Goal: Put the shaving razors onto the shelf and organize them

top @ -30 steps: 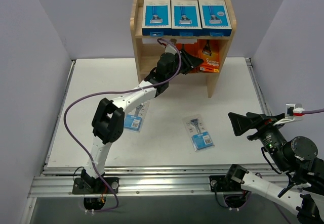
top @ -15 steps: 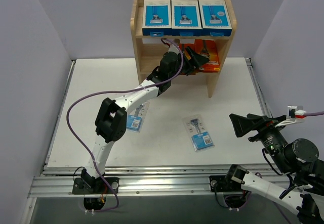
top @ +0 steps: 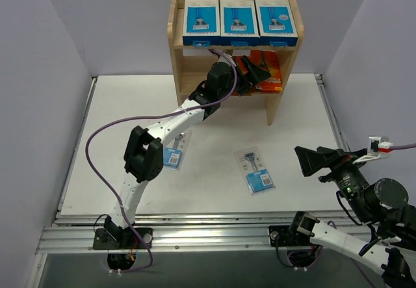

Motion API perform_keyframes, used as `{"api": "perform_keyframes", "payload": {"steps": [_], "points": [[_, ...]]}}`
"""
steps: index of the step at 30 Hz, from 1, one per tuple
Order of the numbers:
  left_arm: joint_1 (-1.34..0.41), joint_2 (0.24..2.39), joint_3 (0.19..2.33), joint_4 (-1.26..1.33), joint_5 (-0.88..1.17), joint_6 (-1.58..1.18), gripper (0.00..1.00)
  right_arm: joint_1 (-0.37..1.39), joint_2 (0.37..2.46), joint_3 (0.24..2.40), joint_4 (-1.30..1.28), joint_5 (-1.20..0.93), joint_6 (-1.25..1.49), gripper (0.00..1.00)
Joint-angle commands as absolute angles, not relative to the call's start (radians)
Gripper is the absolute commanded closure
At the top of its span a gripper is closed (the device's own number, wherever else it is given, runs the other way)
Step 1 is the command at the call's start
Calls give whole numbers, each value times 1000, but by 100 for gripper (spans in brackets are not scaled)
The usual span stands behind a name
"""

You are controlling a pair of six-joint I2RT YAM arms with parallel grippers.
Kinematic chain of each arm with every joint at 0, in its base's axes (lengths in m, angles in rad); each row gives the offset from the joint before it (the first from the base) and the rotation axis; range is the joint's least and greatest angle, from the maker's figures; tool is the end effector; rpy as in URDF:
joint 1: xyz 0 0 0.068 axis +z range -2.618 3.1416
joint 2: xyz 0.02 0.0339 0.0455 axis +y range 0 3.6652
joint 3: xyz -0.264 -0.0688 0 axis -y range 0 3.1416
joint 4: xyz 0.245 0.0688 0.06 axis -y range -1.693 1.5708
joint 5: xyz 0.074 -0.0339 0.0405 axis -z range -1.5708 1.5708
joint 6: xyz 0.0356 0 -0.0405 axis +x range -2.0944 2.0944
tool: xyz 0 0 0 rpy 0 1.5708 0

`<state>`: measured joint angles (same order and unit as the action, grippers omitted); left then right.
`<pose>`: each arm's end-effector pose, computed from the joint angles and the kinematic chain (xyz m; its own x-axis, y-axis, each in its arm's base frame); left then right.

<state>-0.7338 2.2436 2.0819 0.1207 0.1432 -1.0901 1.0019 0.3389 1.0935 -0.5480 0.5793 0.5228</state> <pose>0.4014 -0.3688 0.3353 -0.6957 -0.5544 -0.4568 0.3285 0.3201 -0.8886 0.0218 -0.0021 0.4341 -0.1122 0.6002 -0.7919 -0.4160 0.6954 0.5860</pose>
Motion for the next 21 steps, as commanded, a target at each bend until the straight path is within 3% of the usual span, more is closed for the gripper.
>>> {"api": "perform_keyframes", "payload": {"steps": [1, 10, 21], "points": [[-736, 2238, 2187, 132, 166, -1017, 6, 1014, 327, 1088, -515, 623, 529, 4], [-738, 2226, 2203, 68, 170, -1002, 6, 1022, 325, 1089, -518, 627, 543, 4], [-753, 2281, 2394, -193, 143, -850, 6, 1026, 321, 1062, -497, 621, 555, 4]]}}
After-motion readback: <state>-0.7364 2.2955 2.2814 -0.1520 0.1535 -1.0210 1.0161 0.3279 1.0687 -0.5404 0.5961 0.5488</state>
